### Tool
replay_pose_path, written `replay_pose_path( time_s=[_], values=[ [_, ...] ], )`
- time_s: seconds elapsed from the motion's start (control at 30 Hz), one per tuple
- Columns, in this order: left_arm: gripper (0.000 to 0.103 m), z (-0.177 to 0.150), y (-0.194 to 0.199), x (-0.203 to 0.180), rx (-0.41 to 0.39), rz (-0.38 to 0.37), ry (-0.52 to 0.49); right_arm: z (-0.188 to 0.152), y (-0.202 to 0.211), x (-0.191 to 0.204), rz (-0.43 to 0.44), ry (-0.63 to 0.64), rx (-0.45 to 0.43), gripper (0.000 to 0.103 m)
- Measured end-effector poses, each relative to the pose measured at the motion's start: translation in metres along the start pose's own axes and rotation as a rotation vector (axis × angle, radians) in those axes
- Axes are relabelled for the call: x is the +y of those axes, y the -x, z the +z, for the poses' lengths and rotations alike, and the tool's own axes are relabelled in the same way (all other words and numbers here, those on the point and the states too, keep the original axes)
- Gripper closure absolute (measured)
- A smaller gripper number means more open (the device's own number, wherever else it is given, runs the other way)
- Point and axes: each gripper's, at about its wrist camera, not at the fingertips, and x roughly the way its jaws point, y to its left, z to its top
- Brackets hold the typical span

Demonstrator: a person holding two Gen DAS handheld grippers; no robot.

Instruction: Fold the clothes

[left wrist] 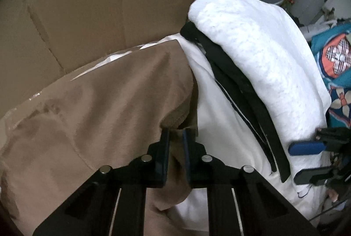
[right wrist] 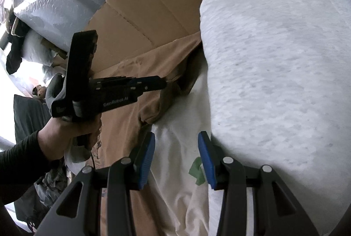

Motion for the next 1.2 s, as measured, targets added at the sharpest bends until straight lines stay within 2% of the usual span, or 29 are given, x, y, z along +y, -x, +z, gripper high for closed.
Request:
replay_pose_path(
  time_s=[0.17,0.43,0.6,0.67,0.73,0.8,0.97,1.1,1.2],
  values=[
    [0.091,-0.002,-0.002,0.010,-0.008,-0.024,0.042,0.016,-0.014,0.014,0.002,0.049,0.013,0.064],
    [0.091,-0.008,0.005,0.021,-0.050,-0.114,0.092,0.037,-0.054,0.029,0.017,0.051,0.032,0.064],
    [0.091,-0.018,0.015,0.033,-0.079,-0.164,0.119,0.039,-0.079,0.027,0.019,0.005,0.057,0.064],
    [0.091,0.007,0.007,0.053,-0.081,-0.175,0.120,0.041,-0.087,0.023,0.008,-0.024,0.056,0.064],
    [0.091,-0.003,0.003,0.045,-0.084,-0.186,0.120,0.044,-0.095,0.021,-0.001,-0.045,0.055,0.064],
    [0.091,0.001,-0.005,0.040,-0.092,-0.198,0.123,0.046,-0.102,0.019,-0.009,-0.058,0.055,0.064],
    [0.092,-0.007,-0.004,0.047,-0.126,-0.236,0.142,0.055,-0.110,0.017,-0.039,-0.083,0.050,0.065],
    [0.091,-0.015,0.003,0.055,-0.144,-0.241,0.137,0.061,-0.118,0.016,-0.082,-0.091,0.052,0.076],
    [0.091,-0.022,0.008,0.061,-0.153,-0.235,0.147,0.064,-0.123,0.018,-0.112,-0.089,0.059,0.079]
  ],
)
